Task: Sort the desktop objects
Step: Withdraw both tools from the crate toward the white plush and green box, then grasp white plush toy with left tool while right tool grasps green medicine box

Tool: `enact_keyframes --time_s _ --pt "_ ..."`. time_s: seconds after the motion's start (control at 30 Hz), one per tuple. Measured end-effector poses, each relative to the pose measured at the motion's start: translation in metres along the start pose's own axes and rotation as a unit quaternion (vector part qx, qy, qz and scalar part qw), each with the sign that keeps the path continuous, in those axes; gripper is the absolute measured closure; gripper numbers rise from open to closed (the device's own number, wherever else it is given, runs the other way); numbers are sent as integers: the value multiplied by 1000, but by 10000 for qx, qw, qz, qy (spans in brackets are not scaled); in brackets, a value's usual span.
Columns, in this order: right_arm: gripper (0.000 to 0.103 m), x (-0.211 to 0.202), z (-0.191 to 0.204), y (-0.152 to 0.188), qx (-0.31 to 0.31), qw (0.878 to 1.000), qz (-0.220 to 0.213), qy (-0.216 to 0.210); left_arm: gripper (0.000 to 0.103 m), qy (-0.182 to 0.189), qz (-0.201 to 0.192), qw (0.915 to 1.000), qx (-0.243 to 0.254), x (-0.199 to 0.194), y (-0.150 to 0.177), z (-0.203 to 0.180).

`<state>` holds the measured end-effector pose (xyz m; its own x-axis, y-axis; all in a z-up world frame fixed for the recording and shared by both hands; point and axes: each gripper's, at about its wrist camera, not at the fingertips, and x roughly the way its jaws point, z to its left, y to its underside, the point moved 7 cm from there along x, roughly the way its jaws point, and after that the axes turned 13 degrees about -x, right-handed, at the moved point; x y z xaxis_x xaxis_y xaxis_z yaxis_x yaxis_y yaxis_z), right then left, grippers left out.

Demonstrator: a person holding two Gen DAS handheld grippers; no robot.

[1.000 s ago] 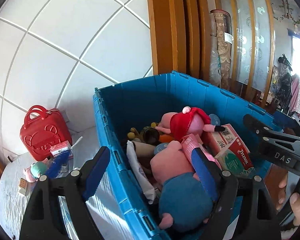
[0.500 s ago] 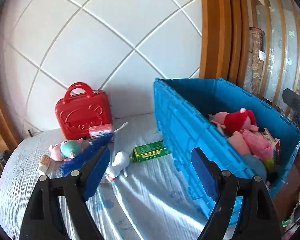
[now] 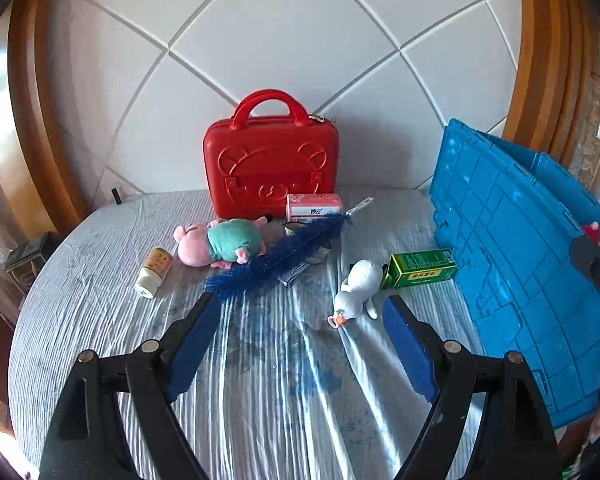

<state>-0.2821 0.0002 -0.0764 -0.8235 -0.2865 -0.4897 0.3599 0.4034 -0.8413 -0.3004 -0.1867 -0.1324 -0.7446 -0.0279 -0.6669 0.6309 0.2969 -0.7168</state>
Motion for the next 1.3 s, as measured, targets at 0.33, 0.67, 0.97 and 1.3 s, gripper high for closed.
enact_keyframes --time_s 0.33,0.67,0.97,1.3 --pt "0 135 25 55 340 9903 1235 -537 20 -21 1082 9941 97 126 15 15" --pt "0 255 13 127 1013 9655 2356 -448 20 329 2134 9732 788 271 55 -22" --pt "0 316 -7 156 1462 9527 2666 -7 48 828 2209 9680 858 324 68 -48" --pt "0 349 -21 141 1506 9499 2670 610 60 104 1728 9834 536 319 48 4"
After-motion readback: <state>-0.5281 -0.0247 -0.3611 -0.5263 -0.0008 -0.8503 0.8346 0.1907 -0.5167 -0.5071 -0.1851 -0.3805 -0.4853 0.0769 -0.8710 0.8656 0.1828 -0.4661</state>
